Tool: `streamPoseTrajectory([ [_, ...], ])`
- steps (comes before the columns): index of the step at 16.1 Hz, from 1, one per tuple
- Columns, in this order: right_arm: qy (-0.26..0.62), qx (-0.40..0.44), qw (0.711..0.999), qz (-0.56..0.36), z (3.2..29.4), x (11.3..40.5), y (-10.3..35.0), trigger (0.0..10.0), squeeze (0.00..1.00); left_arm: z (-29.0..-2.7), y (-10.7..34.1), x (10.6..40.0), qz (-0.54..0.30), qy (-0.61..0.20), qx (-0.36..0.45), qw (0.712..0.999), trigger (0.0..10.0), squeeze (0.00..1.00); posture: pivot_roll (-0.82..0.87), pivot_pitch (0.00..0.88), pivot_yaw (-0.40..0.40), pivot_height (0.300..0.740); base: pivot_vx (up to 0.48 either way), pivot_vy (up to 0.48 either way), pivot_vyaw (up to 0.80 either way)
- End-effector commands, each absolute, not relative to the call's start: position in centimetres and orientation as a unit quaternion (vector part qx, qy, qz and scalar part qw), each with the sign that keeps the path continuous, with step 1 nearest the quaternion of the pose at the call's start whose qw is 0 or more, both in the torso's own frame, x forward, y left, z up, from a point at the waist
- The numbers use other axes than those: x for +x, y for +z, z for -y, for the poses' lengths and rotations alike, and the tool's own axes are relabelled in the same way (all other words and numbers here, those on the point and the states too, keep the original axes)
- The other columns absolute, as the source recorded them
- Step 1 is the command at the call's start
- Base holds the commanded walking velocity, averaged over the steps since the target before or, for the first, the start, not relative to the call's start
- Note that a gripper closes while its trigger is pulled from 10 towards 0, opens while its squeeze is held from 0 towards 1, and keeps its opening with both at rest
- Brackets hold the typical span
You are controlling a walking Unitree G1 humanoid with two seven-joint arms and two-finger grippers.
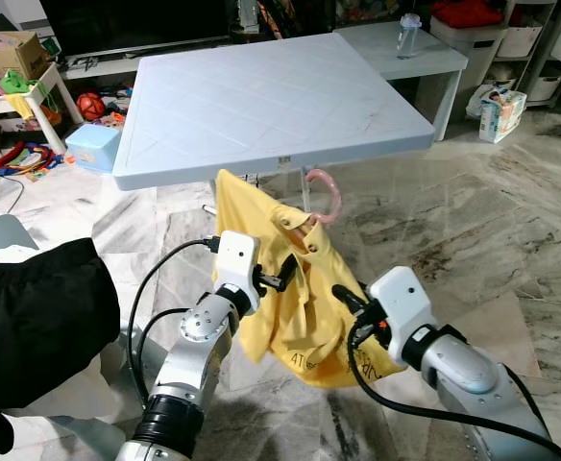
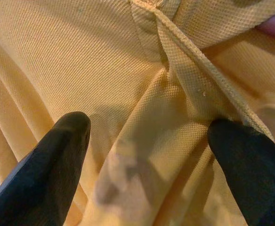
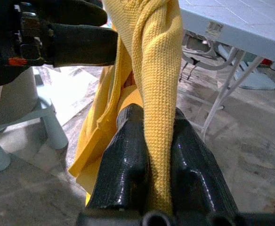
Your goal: Hang hanger
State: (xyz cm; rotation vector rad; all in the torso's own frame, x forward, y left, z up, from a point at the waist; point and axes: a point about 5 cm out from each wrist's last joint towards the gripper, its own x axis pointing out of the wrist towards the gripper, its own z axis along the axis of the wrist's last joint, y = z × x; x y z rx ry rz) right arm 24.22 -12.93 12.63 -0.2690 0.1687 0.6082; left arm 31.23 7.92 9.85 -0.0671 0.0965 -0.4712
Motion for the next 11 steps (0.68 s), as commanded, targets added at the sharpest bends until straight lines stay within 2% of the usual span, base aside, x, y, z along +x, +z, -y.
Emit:
streamPoseTrajectory([
  [1,0.318,-0.129,0.937,-0.062,12.1,24.3,13.5,10.0,0.0,-8.4,10.1,31.4,-0.04,-0.222,-0.021,0.974,10.0,1.0,-0.12,0.043,0.049,0.74,0.0,0.0,0.0],
  [2,0.329,-0.13,0.933,-0.067,12.1,24.0,13.4,10.0,0.0,-8.7,10.3,31.8,-0.039,-0.219,-0.028,0.975,10.0,0.0,-0.13,0.044,0.049,0.74,0.0,0.0,0.0],
  [7,0.374,-0.133,0.914,-0.089,12.4,22.7,13.0,10.0,0.0,-10.0,9.4,32.5,-0.063,-0.188,0.003,0.98,10.0,0.0,-0.13,0.043,0.054,0.74,0.0,0.0,0.0],
  [8,0.382,-0.132,0.909,-0.097,12.8,22.5,13.0,10.0,0.0,-10.7,8.8,32.5,-0.076,-0.173,0.007,0.982,9.0,0.0,-0.14,0.045,0.055,0.74,0.0,0.0,0.0],
  [9,0.386,-0.132,0.907,-0.099,13.0,22.4,13.1,10.0,0.0,-11.0,8.6,32.4,-0.078,-0.17,0.007,0.982,6.5,0.0,-0.14,0.045,0.055,0.74,0.0,0.0,0.0],
  [10,0.398,-0.138,0.901,-0.105,13.4,22.1,13.1,10.0,0.0,-11.5,8.4,32.4,-0.08,-0.158,0.015,0.984,2.9,0.0,-0.14,0.045,0.055,0.74,0.0,0.0,0.0],
  [11,0.4,-0.142,0.899,-0.108,13.6,22.1,13.2,10.0,0.0,-11.8,8.4,32.4,-0.081,-0.153,0.019,0.985,2.9,0.0,-0.14,0.045,0.055,0.74,0.0,0.0,0.0],
])
